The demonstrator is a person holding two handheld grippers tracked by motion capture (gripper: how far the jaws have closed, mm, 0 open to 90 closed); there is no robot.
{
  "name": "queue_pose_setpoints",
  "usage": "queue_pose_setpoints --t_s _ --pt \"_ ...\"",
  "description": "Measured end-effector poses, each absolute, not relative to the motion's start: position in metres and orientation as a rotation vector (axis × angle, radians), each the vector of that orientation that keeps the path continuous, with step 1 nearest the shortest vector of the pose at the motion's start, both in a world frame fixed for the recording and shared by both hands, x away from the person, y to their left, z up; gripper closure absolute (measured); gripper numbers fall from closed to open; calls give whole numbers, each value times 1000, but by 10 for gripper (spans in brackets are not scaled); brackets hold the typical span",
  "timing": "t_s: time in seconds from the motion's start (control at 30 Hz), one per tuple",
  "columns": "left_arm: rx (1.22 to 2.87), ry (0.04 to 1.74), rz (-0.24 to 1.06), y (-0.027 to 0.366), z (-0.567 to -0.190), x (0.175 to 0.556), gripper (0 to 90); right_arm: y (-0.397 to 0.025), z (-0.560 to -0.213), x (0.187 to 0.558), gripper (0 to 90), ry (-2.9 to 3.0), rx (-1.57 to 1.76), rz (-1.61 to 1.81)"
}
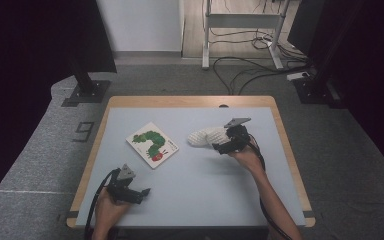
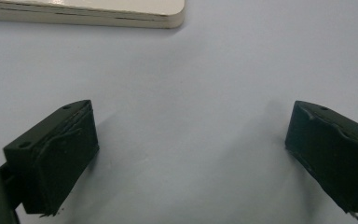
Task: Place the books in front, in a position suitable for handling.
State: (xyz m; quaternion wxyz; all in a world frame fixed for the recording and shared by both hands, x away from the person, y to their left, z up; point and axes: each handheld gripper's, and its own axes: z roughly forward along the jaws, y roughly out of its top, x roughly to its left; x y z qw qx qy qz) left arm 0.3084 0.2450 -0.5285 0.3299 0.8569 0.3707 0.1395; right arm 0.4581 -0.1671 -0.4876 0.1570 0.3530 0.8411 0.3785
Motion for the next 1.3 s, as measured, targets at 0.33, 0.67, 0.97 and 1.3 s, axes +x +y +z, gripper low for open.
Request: queue_pose_setpoints --t_s 0.33,0.67,0.97,1.3 --pt "2243 968 365 245 -529 308 20 -156 -492 477 34 2420 1015 1076" --pt "2243 968 365 245 -529 308 20 -145 -507 496 79 2447 1028 1053" --pt "2243 968 365 245 -529 308 20 -140 -520 504 330 2474 1057 1052" --pt "2243 968 366 245 -529 308 20 -142 -516 498 639 2452 1061 1022"
